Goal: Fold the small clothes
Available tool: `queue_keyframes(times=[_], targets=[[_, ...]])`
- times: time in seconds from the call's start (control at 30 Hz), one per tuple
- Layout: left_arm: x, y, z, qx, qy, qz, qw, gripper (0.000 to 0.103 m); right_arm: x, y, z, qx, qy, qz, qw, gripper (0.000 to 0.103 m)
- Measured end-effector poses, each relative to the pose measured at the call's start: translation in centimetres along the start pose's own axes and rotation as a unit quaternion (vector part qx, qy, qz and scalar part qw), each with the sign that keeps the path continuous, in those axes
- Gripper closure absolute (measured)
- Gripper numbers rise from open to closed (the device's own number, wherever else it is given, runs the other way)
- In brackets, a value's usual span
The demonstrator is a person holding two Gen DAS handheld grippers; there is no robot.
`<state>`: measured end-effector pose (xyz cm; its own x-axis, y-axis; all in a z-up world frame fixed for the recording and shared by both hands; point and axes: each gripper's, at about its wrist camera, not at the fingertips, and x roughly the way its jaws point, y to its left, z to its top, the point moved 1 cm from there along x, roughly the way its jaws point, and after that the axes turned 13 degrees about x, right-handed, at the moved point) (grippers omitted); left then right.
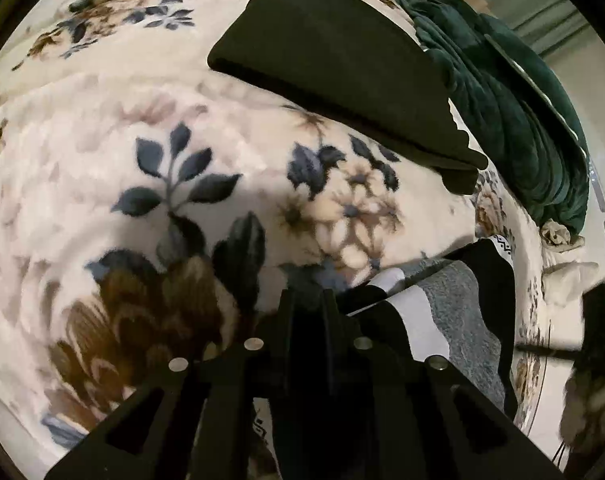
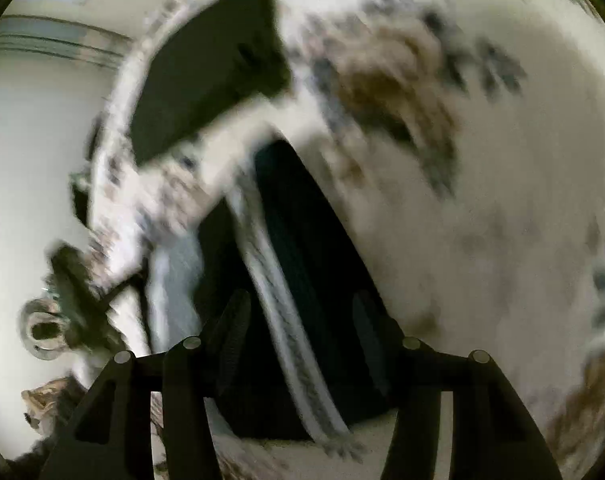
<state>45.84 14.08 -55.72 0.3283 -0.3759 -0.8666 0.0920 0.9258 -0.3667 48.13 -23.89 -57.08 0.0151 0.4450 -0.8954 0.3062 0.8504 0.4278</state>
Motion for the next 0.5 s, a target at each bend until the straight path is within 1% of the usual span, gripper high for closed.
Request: queue_keyframes(times=[0.03, 0.07, 0.1, 0.13, 0.17, 0.23, 0.27, 0.3, 0.37, 0.4, 0.43, 0.47, 0.5], targets=[[0.0, -0.1, 0.0, 0.002, 0.000, 0.004, 1.0000, 0.093, 0.8, -0.6, -0.6, 0.005, 0.011, -0.010, 1.000, 0.048], [0.0, -0.2, 0.0, 0.003, -0.001, 0.006, 1.0000, 0.093, 1.8, -1.4, -1.3, 0.015, 0.022, -0.026, 0.999, 0.055], [0.0, -0.3, 0.0, 0.005, -0.001, 0.010, 0.9999, 0.093, 2.5, -2.2, -2.2, 0.025, 0.024, -0.027, 0.999, 0.071], [-0.1, -0.3, -0.1, 0.006, -0.001, 0.013, 0.9999, 0.093, 2.7, -2.5, -2.8, 0.030, 0.020, -0.009, 0.999, 0.099], [-0.1, -0.3, -0.1, 0.007, -0.003, 0.014, 0.9999, 0.093, 2.5, -2.8, -3.3, 0.037, 0.008, 0.005, 0.999, 0.100], [-0.2, -0.4, -0.2, 0.008, -0.004, 0.016, 0.9998, 0.093, 0.9, -3.4, -4.1, 0.053, -0.051, -0.009, 0.997, 0.100], [-0.1, -0.4, -0.2, 0.007, -0.004, 0.017, 0.9998, 0.093, -0.3, -4.0, -4.4, 0.070, -0.084, -0.011, 0.994, 0.100], [-0.1, -0.4, -0.2, 0.005, -0.004, 0.017, 0.9998, 0.093, -0.8, -4.5, -4.6, 0.086, -0.097, -0.010, 0.992, 0.100], [-0.1, -0.3, -0.2, 0.001, -0.003, 0.018, 0.9998, 0.093, -0.7, -5.0, -4.8, 0.093, -0.086, -0.006, 0.992, 0.100], [-0.2, -0.4, -0.2, -0.003, -0.003, 0.018, 0.9998, 0.093, -0.7, -5.2, -4.9, 0.094, -0.089, -0.012, 0.992, 0.100], [-0.4, -0.4, -0.2, -0.008, -0.003, 0.018, 0.9998, 0.089, -0.7, -5.3, -4.9, 0.094, -0.089, -0.012, 0.991, 0.100], [-0.8, -0.3, -0.2, -0.014, -0.006, 0.019, 0.9997, 0.088, -0.7, -5.5, -4.8, 0.099, -0.084, -0.008, 0.992, 0.100], [-1.5, -0.2, -0.3, -0.024, -0.013, 0.015, 0.9995, 0.083, -0.6, -5.6, -4.6, 0.105, -0.073, 0.002, 0.992, 0.099]])
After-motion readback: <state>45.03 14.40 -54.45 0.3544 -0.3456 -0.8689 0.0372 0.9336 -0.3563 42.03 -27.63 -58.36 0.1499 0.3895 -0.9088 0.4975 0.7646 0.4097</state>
